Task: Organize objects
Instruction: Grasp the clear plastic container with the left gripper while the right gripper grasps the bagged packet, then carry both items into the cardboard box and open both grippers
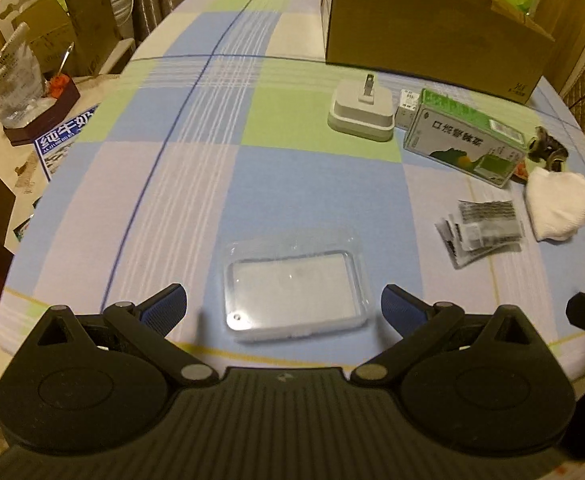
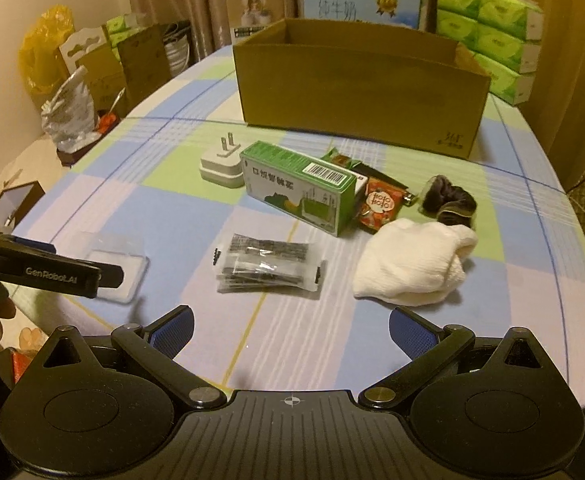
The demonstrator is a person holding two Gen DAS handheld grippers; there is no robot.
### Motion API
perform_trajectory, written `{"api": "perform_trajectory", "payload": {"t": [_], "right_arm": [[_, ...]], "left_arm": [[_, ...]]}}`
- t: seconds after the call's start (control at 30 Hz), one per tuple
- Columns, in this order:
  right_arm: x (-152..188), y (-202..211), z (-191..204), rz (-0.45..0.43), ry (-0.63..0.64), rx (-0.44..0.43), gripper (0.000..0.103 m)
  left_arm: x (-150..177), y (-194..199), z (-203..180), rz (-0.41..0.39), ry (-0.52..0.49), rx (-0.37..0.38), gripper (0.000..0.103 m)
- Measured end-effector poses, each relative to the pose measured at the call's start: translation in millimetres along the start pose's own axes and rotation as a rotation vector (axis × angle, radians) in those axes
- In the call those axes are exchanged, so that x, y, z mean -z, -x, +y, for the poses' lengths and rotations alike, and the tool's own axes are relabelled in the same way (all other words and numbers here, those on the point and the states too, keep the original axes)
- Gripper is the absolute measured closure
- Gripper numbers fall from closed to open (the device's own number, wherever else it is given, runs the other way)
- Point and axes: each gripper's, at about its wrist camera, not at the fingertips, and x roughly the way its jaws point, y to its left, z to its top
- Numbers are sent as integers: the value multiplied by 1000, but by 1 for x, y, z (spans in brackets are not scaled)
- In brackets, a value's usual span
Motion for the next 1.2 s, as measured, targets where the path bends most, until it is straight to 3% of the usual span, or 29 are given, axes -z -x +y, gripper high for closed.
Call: {"api": "perform_trajectory", "payload": {"t": [0.17, 0.27, 0.4, 0.5, 0.63, 0.73, 0.93, 0.97, 1.1, 1.2], "right_arm": [[-6, -16, -1, 9, 31, -7, 2], [-9, -26, -2, 17, 40, -15, 2], [-12, -40, -4, 27, 51, -27, 2], [-15, -50, -1, 29, 121, -38, 2], [-16, -66, 8, 39, 316, -48, 3], [-16, -80, 14, 40, 448, -59, 20], [-25, -97, 10, 9, 469, -116, 25], [-27, -99, 9, 23, 450, -128, 30], [-28, -94, 8, 66, 391, -144, 67], [-28, -90, 5, 71, 333, -122, 69]], "left_arm": [[-5, -16, -2, 8, -14, -20, 4], [-6, -25, -2, 36, -8, -25, 20], [-8, -29, -4, 24, -34, -13, 20], [-14, -29, -8, 1, -70, 15, 20], [-24, -32, -11, -17, -129, 42, 20], [-31, -34, -12, -30, -155, 46, 20], [-40, -38, -14, -47, -160, 66, 20], [-40, -39, -15, -48, -161, 69, 20], [-41, -41, -16, -45, -156, 84, 20], [-40, -41, -19, -43, -161, 93, 20]]}}
